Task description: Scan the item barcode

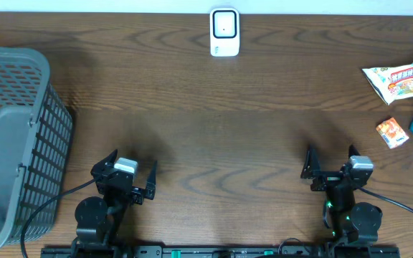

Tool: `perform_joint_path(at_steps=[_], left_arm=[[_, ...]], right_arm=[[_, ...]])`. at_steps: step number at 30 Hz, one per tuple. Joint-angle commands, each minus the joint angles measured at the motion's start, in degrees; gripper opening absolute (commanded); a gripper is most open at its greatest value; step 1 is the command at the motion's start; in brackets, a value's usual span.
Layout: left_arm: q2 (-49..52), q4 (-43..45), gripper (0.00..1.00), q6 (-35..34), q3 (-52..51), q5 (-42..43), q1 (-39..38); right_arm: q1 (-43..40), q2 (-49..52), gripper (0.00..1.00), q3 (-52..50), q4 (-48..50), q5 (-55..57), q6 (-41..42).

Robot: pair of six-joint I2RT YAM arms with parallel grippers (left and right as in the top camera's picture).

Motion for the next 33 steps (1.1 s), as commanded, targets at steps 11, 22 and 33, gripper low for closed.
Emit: perform_joint_path(at_steps=[11, 22, 33], left_arm=[[-0.2, -1.2, 0.98, -0.1, -0.9, 0.7, -0.1], [-0.2, -1.2, 0.98, -0.1, -0.9, 0.7, -0.1], [-0.4, -1.2, 0.98, 0.5, -0.9, -0.1, -0.1]], right_arm=[[0.5, -0.4, 0.99, -0.1, -0.2, 0.7, -3.9], [0.5, -0.4, 0.99, -0.1, -0.2, 0.7, -3.9], [0.5, -0.4, 0.99, -0.1, -0.2, 0.7, -3.8]])
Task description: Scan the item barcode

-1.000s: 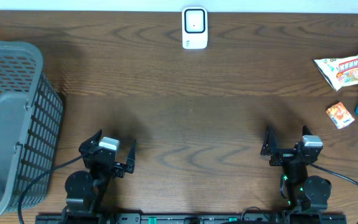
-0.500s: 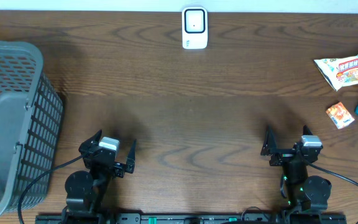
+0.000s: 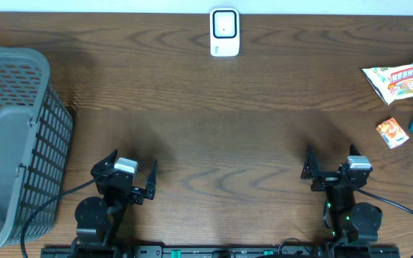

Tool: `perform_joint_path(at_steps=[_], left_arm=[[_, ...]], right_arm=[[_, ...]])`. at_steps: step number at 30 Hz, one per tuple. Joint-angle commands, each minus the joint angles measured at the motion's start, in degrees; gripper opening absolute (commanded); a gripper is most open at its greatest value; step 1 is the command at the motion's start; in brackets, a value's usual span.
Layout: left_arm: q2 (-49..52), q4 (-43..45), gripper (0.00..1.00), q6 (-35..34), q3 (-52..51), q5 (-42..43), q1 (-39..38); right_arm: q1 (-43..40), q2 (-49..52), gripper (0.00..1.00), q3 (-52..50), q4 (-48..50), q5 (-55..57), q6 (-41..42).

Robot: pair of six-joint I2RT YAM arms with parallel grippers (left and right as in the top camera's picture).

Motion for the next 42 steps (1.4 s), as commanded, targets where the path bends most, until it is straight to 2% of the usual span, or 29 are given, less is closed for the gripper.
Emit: perform_joint_path(at_steps=[1, 5, 11, 17, 21, 42], left_arm=[[-0.5, -1.2, 0.98, 1.0, -0.9, -1.3, -0.1], [-0.7, -0.8, 0.98, 1.0, -1.0, -3.1, -0.1], [-0.7, 5.9, 0.98, 0.9, -3.2, -6.6, -0.1], [-0.7, 7.1, 0.98, 0.9, -3.7, -9.9, -0.1], [-0.7, 11.8, 0.98, 0.7, -6.0, -10.9, -0.1], [-0.7, 11.9, 0.98, -3.4, -6.1, -11.5, 1.8]], right_arm=[[0.5, -0.4, 0.99, -0.1, -0.2, 0.7, -1.0], [0.5, -0.4, 0.99, -0.1, -0.2, 0.7, -1.0], [0.5, -0.4, 0.99, -0.1, -0.3, 0.7, -1.0], [0.5, -0.4, 0.99, -0.1, -0.2, 0.7, -0.9], [0.5, -0.4, 0.99, -0.1, -0.3, 0.7, -1.0], [0.5, -0.4, 0.99, -0.1, -0.2, 0.7, -1.0]])
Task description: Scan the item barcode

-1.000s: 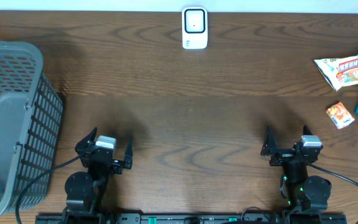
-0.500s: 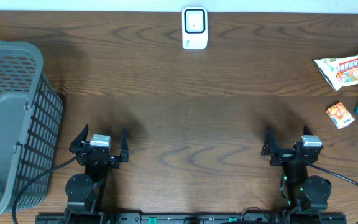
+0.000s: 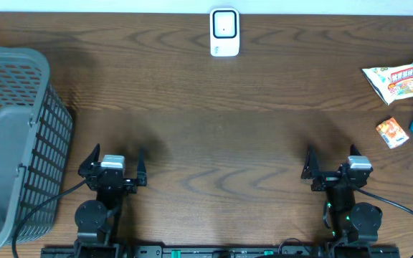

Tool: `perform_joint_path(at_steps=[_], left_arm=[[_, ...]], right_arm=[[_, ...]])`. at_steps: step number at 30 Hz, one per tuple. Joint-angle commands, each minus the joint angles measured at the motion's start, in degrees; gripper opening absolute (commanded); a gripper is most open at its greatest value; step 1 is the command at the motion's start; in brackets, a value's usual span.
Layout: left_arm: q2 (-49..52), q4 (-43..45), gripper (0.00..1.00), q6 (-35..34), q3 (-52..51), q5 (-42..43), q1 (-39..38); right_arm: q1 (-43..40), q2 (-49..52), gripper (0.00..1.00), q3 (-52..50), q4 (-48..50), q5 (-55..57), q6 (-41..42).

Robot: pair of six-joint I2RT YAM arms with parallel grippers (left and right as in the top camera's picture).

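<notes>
A white barcode scanner (image 3: 224, 32) stands at the far middle edge of the table. The items lie at the right edge: a yellow-white snack packet (image 3: 400, 77), a small orange packet (image 3: 392, 132) and a teal item, partly cut off by the frame. My left gripper (image 3: 117, 153) is open and empty at the near left. Open and empty too, my right gripper (image 3: 331, 153) sits at the near right, well short of the items.
A large grey mesh basket (image 3: 20, 136) fills the left side, close to the left arm. Dark wooden tabletop (image 3: 214, 122) stretches between the arms and the scanner. Cables run from both arm bases along the near edge.
My left gripper has shifted a little to the left and now points straight ahead instead of slanting. It is still open. The right arm and all items are where they were.
At the two earlier moments both grippers rested open at the near edge, the left one slanted, with nothing moved between them. By now only the left gripper has changed, squared up and slightly further left.
</notes>
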Motion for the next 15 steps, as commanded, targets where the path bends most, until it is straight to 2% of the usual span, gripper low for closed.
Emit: perform_joint_path(at_steps=[1, 15], left_arm=[[-0.5, -0.9, 0.98, -1.5, -1.7, -0.9, 0.6], [-0.5, -0.9, 0.98, -4.1, -1.7, -1.1, 0.6]], right_arm=[[0.5, -0.4, 0.99, -0.1, -0.2, 0.3, -1.0], [0.5, -0.4, 0.99, -0.1, -0.2, 0.3, -1.0]])
